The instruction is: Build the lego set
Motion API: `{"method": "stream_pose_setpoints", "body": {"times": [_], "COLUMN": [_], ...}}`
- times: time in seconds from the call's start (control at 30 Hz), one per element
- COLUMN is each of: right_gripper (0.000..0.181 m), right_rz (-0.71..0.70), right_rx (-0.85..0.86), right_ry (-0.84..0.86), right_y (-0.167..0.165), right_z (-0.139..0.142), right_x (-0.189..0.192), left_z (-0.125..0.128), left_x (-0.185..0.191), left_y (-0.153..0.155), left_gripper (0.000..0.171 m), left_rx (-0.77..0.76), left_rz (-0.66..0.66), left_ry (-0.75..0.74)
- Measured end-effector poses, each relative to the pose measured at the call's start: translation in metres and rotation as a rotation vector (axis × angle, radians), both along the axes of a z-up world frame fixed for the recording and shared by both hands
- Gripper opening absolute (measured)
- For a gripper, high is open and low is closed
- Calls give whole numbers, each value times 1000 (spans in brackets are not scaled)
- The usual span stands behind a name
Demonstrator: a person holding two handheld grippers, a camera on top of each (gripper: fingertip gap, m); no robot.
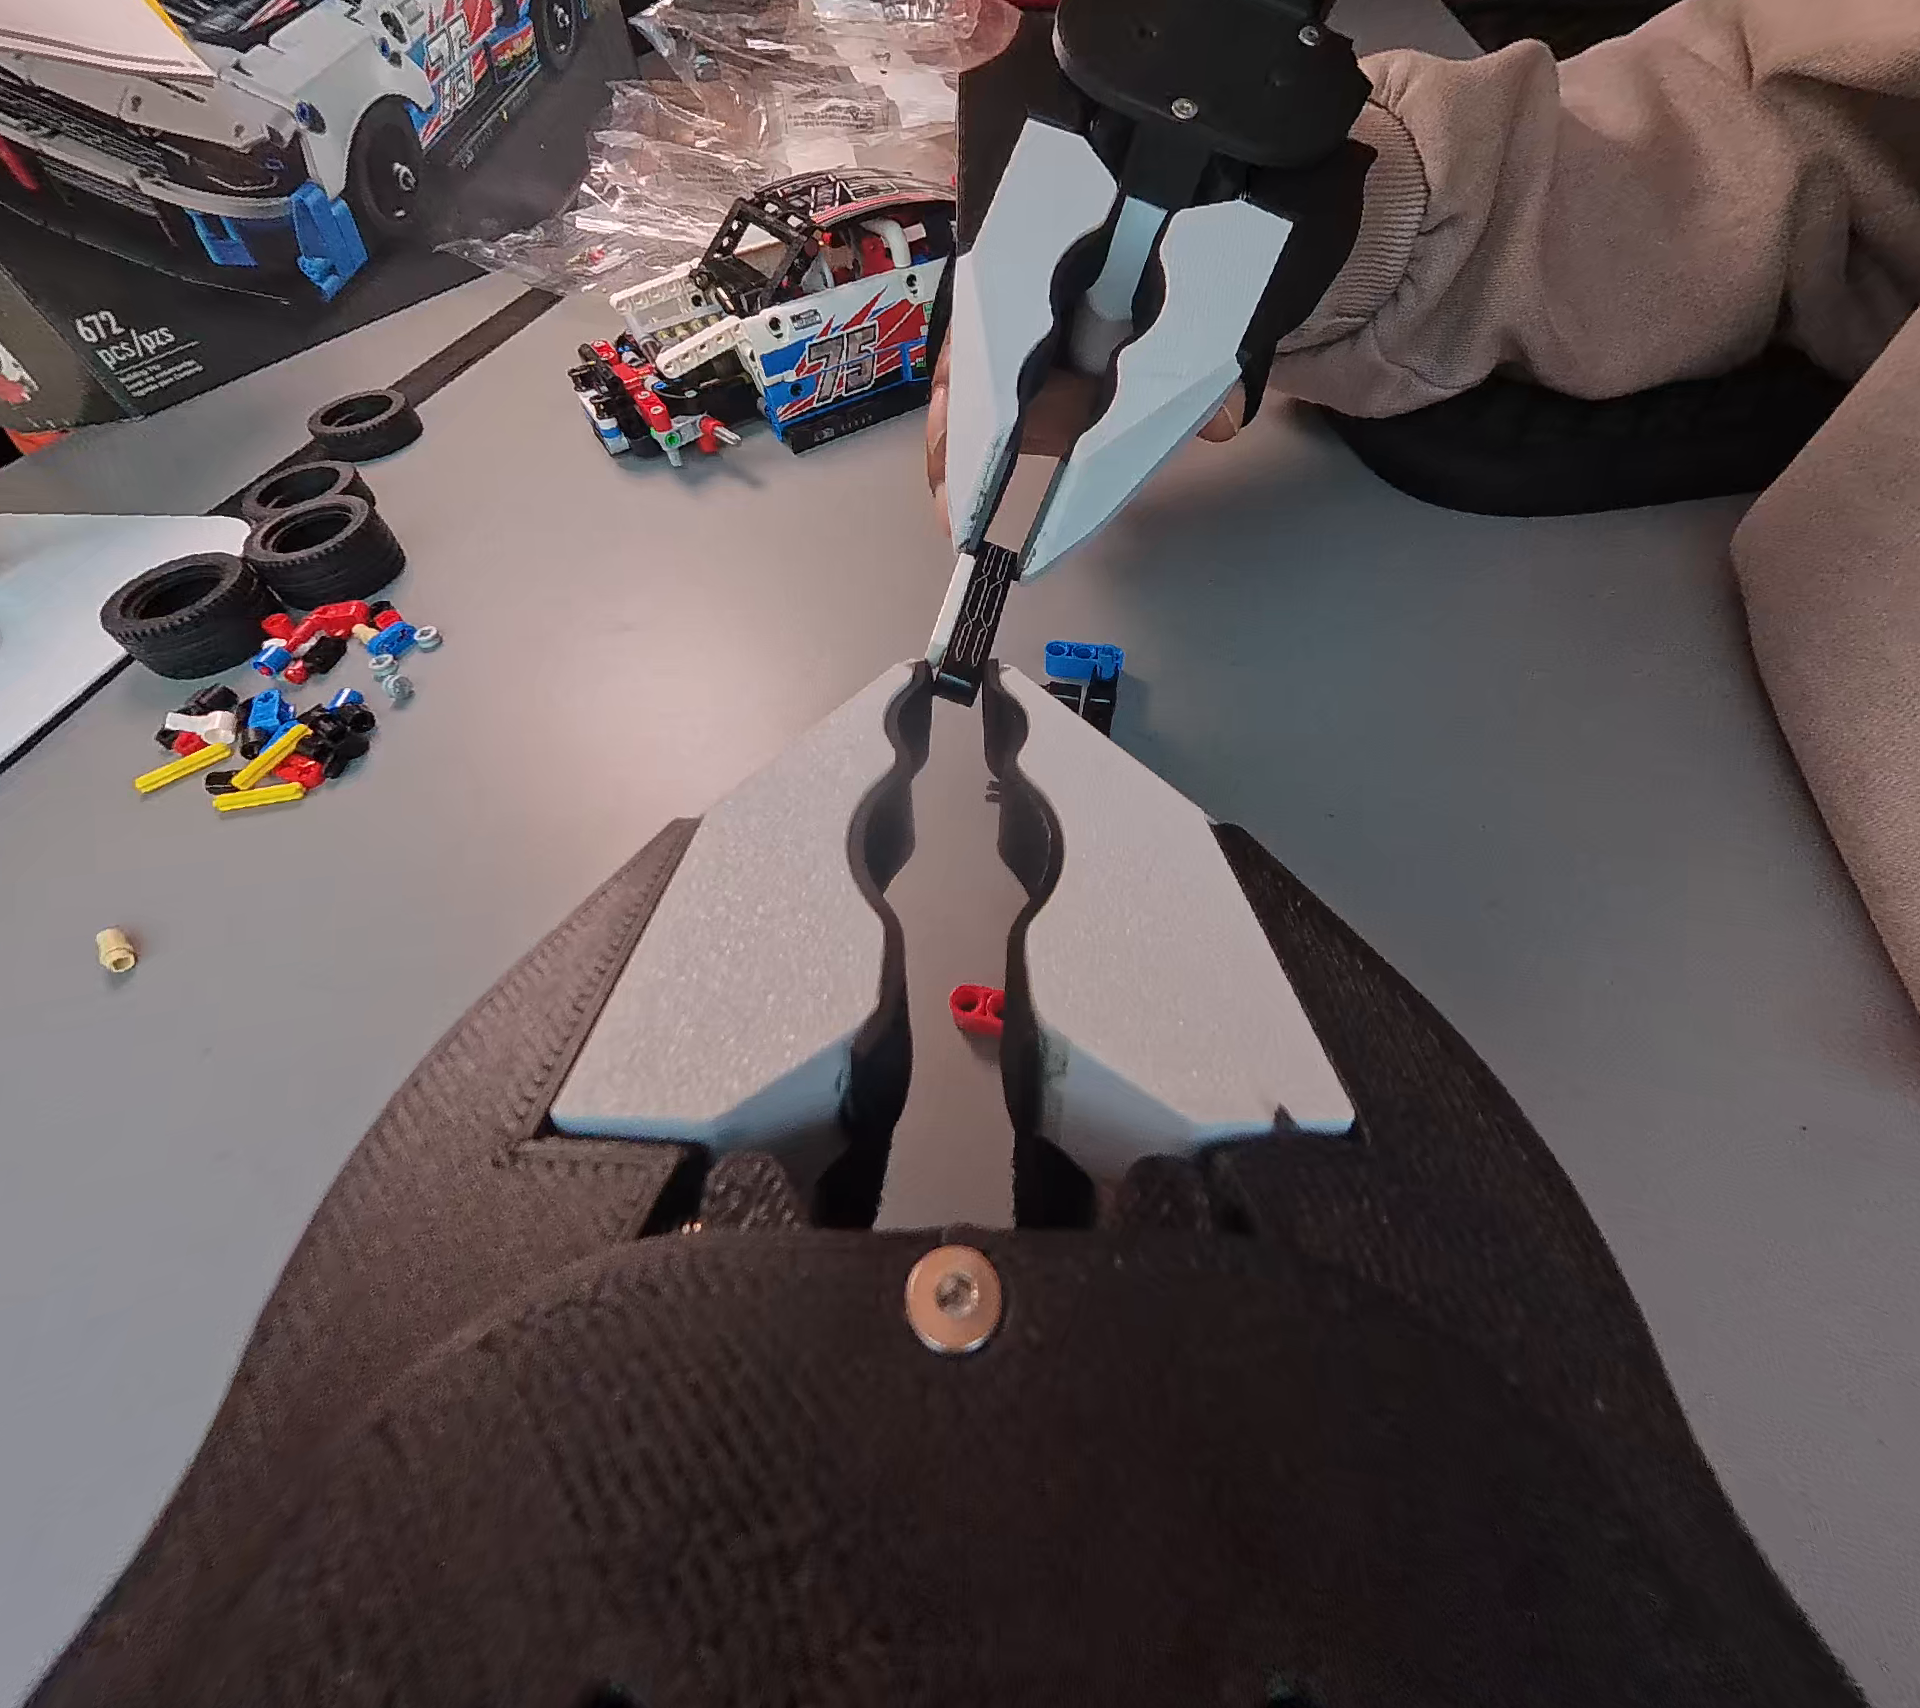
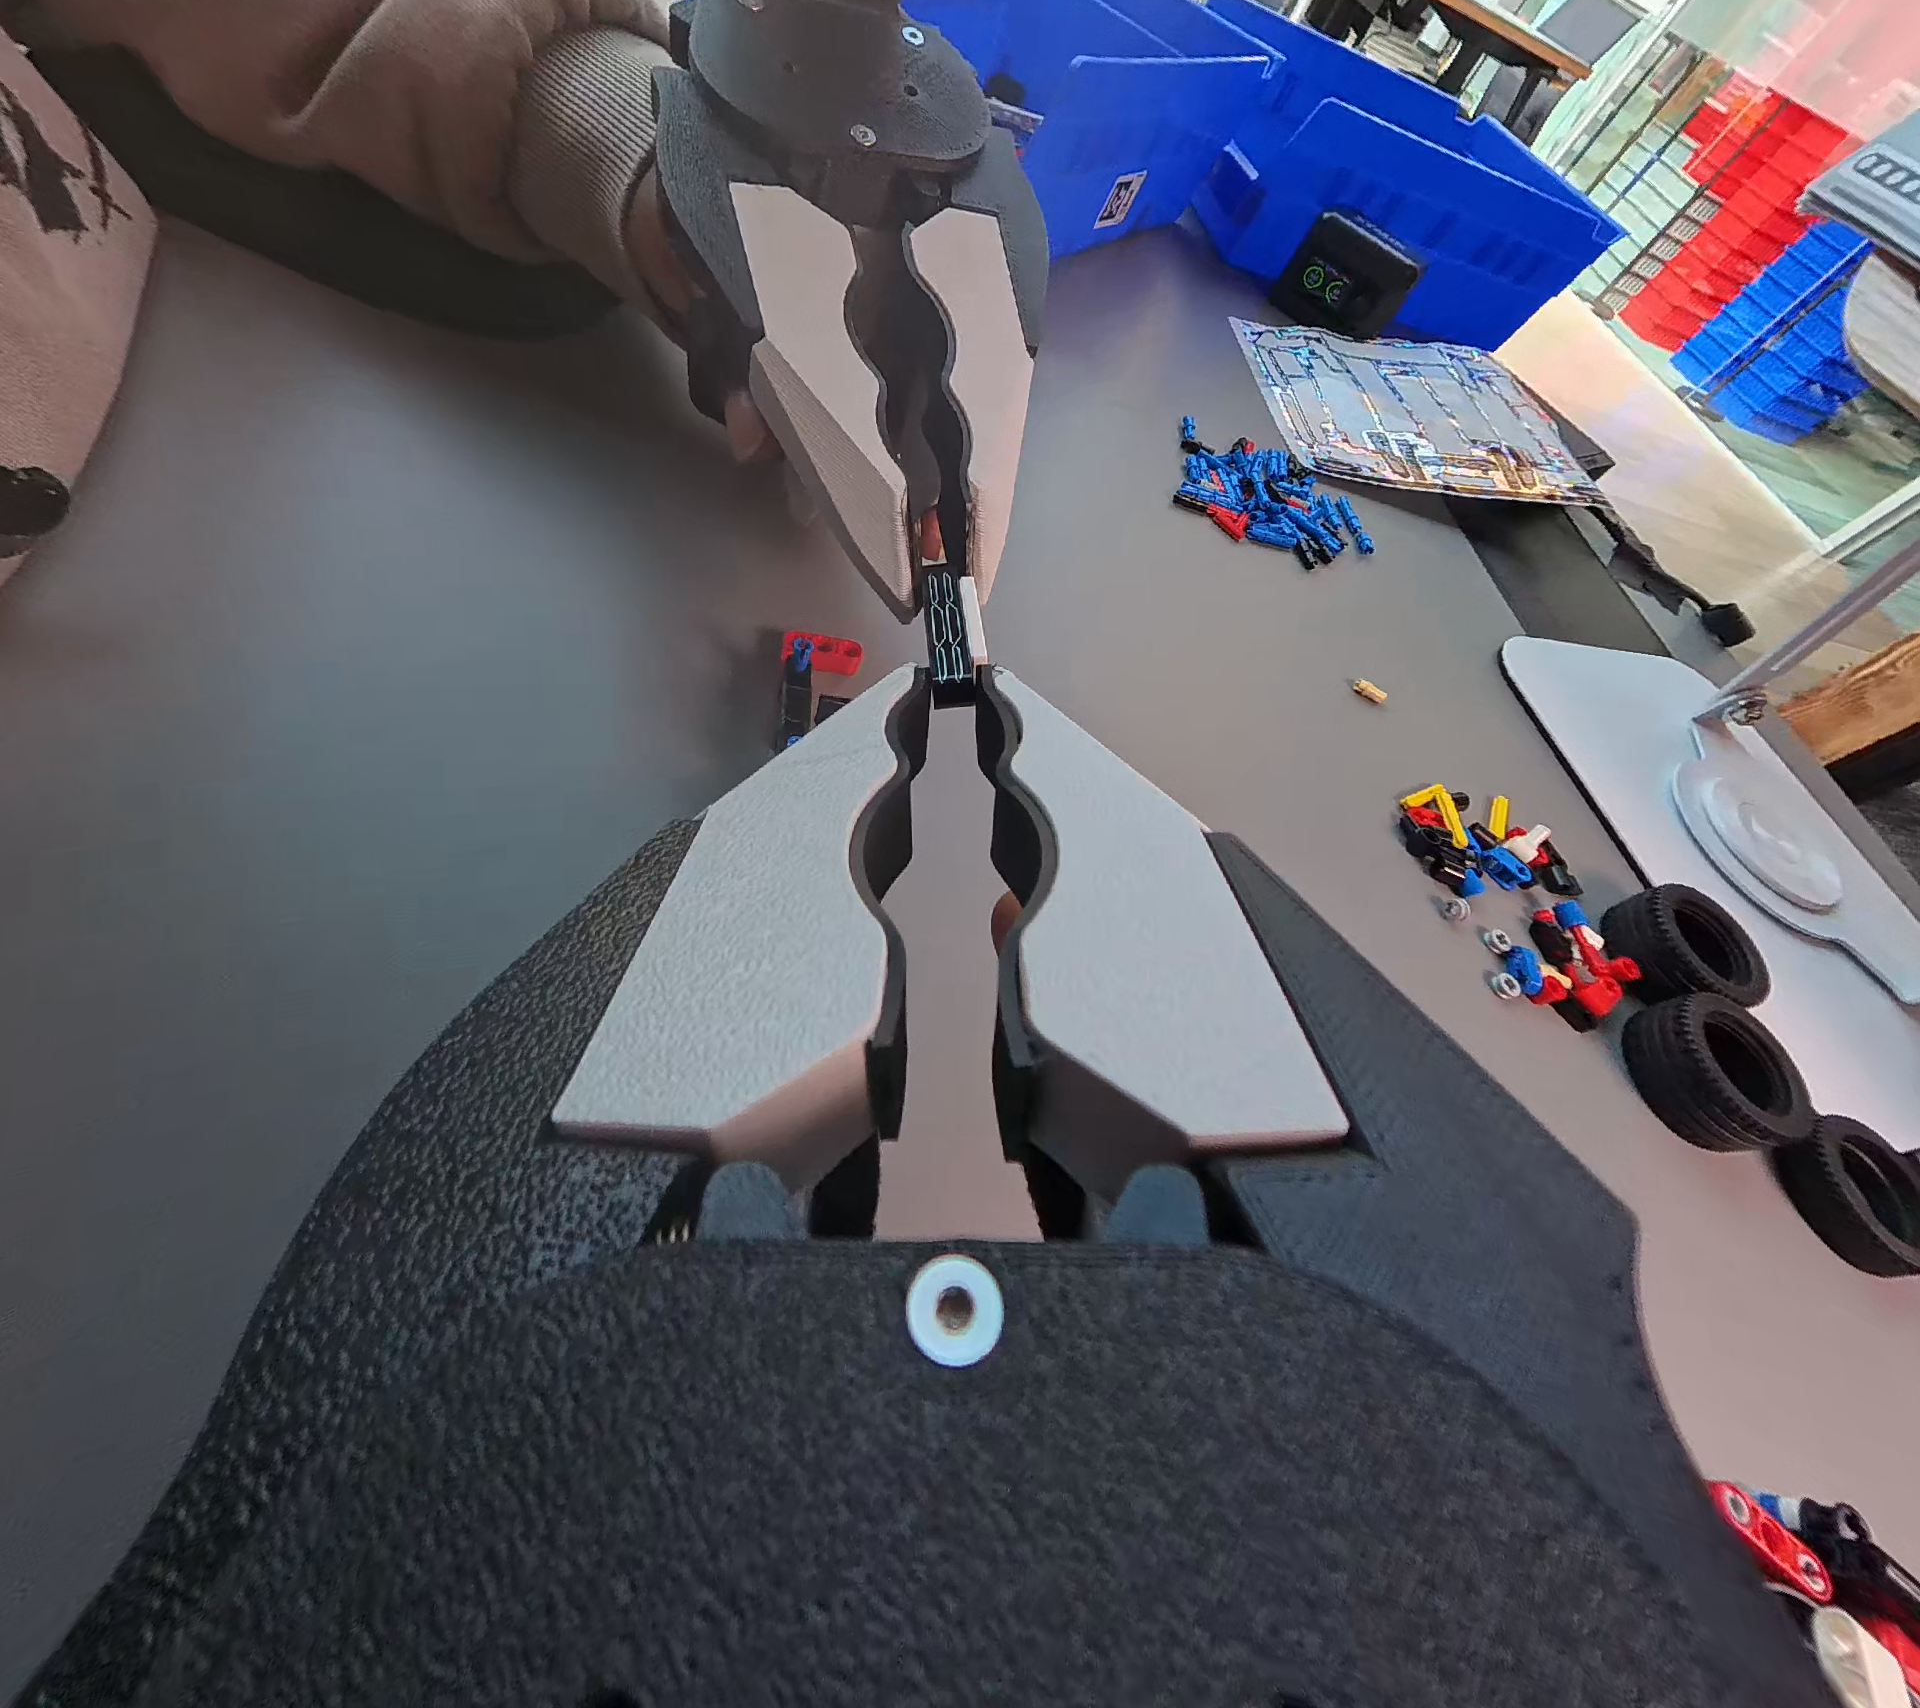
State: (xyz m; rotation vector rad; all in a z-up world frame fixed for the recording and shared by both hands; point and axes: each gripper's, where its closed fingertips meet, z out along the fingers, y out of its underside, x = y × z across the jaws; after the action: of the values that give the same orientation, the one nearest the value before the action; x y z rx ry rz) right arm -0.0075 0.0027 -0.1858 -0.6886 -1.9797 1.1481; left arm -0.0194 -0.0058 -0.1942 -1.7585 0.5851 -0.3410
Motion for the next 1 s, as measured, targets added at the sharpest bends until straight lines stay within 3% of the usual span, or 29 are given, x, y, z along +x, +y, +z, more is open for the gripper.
{"method": "stream_pose_setpoints", "body": {"times": [0.7,1.0], "right_gripper": [6,6], "right_rz": [-3,-24], "right_rx": [-88,-70], "right_ry": [-81,-142], "right_y": [3,10], "right_z": [-6,-19], "right_x": [-3,-1], "left_z": [-9,-18], "left_x": [0,1], "left_y": [5,10], "left_gripper": [8,7], "left_rx": [-94,-115], "left_rz": [-1,-4], "left_ry": [-45,47]}}
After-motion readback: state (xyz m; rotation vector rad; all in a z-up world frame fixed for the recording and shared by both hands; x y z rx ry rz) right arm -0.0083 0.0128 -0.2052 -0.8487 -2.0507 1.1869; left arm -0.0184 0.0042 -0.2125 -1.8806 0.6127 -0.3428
